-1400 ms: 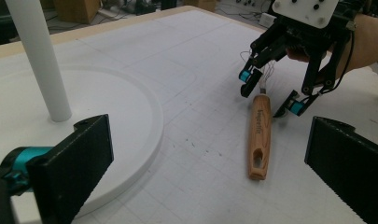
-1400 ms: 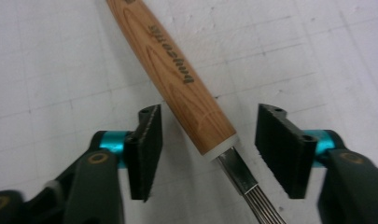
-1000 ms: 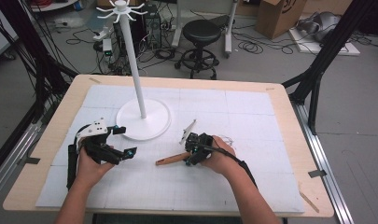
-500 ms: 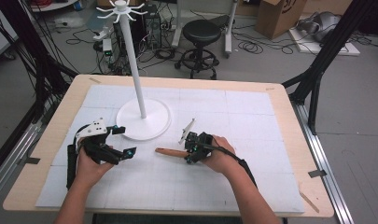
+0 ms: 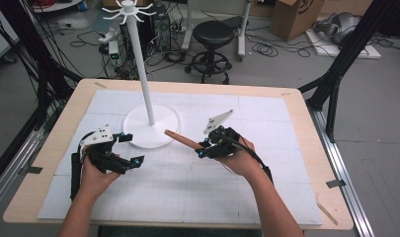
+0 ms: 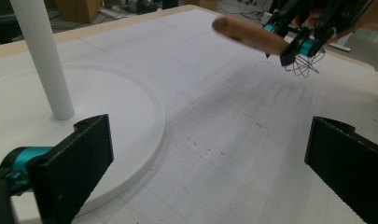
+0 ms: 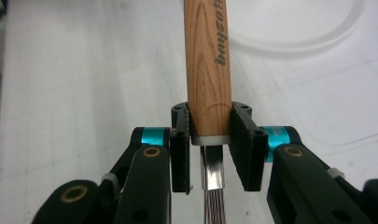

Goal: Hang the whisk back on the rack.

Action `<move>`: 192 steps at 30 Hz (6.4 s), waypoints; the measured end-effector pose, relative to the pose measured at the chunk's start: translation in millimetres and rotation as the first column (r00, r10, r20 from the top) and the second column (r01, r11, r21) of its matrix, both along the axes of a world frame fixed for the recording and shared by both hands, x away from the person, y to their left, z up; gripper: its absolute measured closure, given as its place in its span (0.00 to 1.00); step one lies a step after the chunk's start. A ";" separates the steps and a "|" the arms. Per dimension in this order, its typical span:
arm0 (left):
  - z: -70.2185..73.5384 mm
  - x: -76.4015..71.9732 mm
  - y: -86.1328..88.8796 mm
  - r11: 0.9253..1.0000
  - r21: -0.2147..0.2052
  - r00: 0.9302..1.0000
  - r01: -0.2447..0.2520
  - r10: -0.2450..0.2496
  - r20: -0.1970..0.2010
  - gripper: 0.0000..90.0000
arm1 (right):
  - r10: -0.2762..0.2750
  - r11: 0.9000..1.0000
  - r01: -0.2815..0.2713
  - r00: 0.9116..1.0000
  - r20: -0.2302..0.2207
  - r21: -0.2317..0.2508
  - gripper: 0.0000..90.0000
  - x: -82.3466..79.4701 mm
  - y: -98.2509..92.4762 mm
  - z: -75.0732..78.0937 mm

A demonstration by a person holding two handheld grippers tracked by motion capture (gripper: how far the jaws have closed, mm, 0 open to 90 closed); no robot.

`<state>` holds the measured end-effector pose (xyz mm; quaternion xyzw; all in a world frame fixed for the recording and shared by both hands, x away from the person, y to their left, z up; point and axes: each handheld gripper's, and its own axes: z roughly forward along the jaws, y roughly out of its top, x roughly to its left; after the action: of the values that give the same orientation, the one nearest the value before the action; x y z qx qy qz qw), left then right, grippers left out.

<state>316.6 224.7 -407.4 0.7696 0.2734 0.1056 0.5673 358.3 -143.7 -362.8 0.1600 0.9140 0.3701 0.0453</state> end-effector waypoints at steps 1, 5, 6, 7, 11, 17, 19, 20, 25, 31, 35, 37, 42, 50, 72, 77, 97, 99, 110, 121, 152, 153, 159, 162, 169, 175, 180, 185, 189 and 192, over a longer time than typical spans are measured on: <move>0.0 0.0 0.0 1.000 0.000 1.000 0.000 0.000 0.000 0.02 | -0.006 1.000 0.006 1.000 0.005 0.021 0.79 0.5 -2.2 3.8; 0.3 0.0 0.4 1.000 -0.003 1.000 0.002 -0.002 0.001 0.02 | -0.029 0.995 0.027 0.999 0.022 0.094 0.79 2.7 -10.2 21.2; 0.3 0.0 0.5 1.000 -0.005 1.000 0.002 -0.002 0.001 0.02 | -0.035 0.992 0.031 0.999 0.027 0.123 0.79 3.8 -12.6 25.9; 0.3 0.0 0.5 1.000 -0.006 1.000 0.002 -0.002 0.001 0.02 | -0.041 0.989 0.036 0.999 0.027 0.142 0.79 4.3 -14.7 30.8; 0.5 -0.2 0.5 1.000 -0.006 1.000 0.002 -0.002 0.002 0.02 | -0.063 0.975 0.050 0.997 0.050 0.219 0.79 6.2 -20.8 51.1; 0.4 -0.3 0.3 1.000 -0.007 1.000 0.002 -0.001 0.003 0.02 | -0.097 0.961 0.067 0.990 0.101 0.267 0.79 12.5 -25.7 79.3; 0.5 -0.3 0.4 1.000 -0.008 1.000 -0.002 0.002 0.006 0.02 | -0.107 0.959 0.072 0.987 0.117 0.275 0.79 15.4 -26.4 87.7; 0.5 -0.2 0.5 1.000 -0.008 1.000 -0.003 0.003 0.006 0.02 | -0.113 0.955 0.074 0.986 0.124 0.287 0.79 17.3 -27.1 92.8; 0.5 0.0 0.5 1.000 -0.007 1.000 0.002 -0.002 0.004 0.02 | -0.130 0.944 0.078 0.981 0.143 0.322 0.79 22.2 -28.1 112.7; 0.6 -0.6 0.2 1.000 -0.009 1.000 0.001 -0.001 0.003 0.02 | -0.140 0.938 0.074 0.975 0.173 0.340 0.79 27.2 -23.1 133.7; 0.6 -0.7 0.0 1.000 -0.007 1.000 0.003 -0.003 0.002 0.02 | -0.143 0.934 0.072 0.973 0.181 0.350 0.79 31.9 -17.2 142.4; 0.8 -0.9 0.4 1.000 -0.007 1.000 0.000 0.000 0.004 0.02 | -0.143 0.931 0.070 0.973 0.180 0.359 0.79 34.2 -14.5 146.0; 1.2 -1.0 1.2 1.000 -0.004 1.000 0.004 -0.004 0.004 0.02 | -0.140 0.927 0.061 0.972 0.191 0.370 0.79 39.1 -9.9 154.8; 1.7 -2.0 1.1 1.000 -0.009 1.000 0.004 -0.004 0.006 0.02 | -0.162 0.913 0.072 0.968 0.192 0.402 0.79 48.7 -9.3 167.6; 2.2 -2.0 2.3 1.000 -0.015 1.000 0.005 -0.005 0.010 0.02 | -0.134 0.930 0.052 0.970 0.205 0.364 0.79 72.3 11.4 194.6; 2.2 -2.0 3.1 1.000 -0.012 1.000 0.004 -0.004 0.011 0.02 | -0.141 0.928 0.064 0.972 0.190 0.366 0.79 79.2 10.7 198.4; 2.3 -2.0 6.1 1.000 -0.015 1.000 -0.003 0.003 0.010 0.02 | -0.149 0.926 0.072 0.972 0.183 0.371 0.79 87.9 22.1 199.1; 2.3 -2.0 6.0 1.000 -0.015 1.000 -0.004 0.004 0.010 0.02 | -0.146 0.927 0.070 0.972 0.183 0.369 0.79 87.9 23.6 198.9; 2.2 -2.1 6.0 1.000 -0.017 1.000 -0.004 0.004 0.008 0.02 | -0.122 0.939 0.055 0.976 0.179 0.338 0.79 88.6 39.6 193.5; 2.2 -1.8 7.3 1.000 -0.017 1.000 -0.006 0.006 0.012 0.02 | -0.119 0.954 0.061 0.976 0.181 0.294 0.79 90.7 58.7 185.5; 1.7 -2.1 7.1 1.000 -0.021 1.000 -0.005 0.005 0.008 0.02 | -0.089 0.969 0.029 0.968 0.235 0.246 0.44 63.6 40.6 173.0; 1.8 -2.1 7.3 1.000 -0.018 1.000 -0.003 0.003 0.008 0.02 | -0.084 0.969 0.026 0.970 0.229 0.247 0.44 62.2 38.6 171.0; 2.1 -2.9 6.5 1.000 0.007 1.000 0.001 -0.001 0.025 0.02 | -0.088 0.968 0.034 0.974 0.208 0.248 0.41 49.6 22.1 155.0; 2.7 -3.5 6.2 1.000 0.004 0.999 0.009 -0.009 0.031 0.02 | -0.095 0.966 0.041 0.975 0.202 0.256 0.40 42.8 12.1 146.9; 3.6 -4.6 7.0 1.000 -0.002 0.999 0.017 -0.017 0.043 0.02 | -0.130 0.955 0.063 0.968 0.216 0.290 0.36 20.8 -12.9 126.8; 3.4 -5.2 5.4 1.000 0.005 0.999 0.017 -0.017 0.049 0.02 | -0.169 0.944 0.099 0.965 0.203 0.314 0.34 1.9 -38.7 100.1; 3.3 -5.7 5.0 1.000 0.002 0.999 0.019 -0.019 0.045 0.02 | -0.199 0.929 0.124 0.962 0.188 0.348 0.33 -9.1 -56.9 77.9; 3.4 -5.6 4.9 1.000 0.001 0.998 0.029 -0.029 0.048 0.02 | -0.221 0.922 0.148 0.960 0.173 0.358 0.32 -14.2 -71.1 62.6; 3.3 -5.7 4.9 0.999 -0.005 0.998 0.033 -0.033 0.045 0.02 | -0.226 0.919 0.153 0.959 0.169 0.363 0.31 -17.8 -77.8 52.7; 3.3 -6.0 4.5 0.999 -0.004 0.998 0.037 -0.037 0.043 0.02 | -0.232 0.918 0.160 0.958 0.165 0.362 0.30 -22.4 -81.5 43.5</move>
<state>310.6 229.2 -404.1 0.7709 0.2473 0.1108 0.5765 335.9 -225.2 -319.4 0.2177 0.8045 0.5325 0.1475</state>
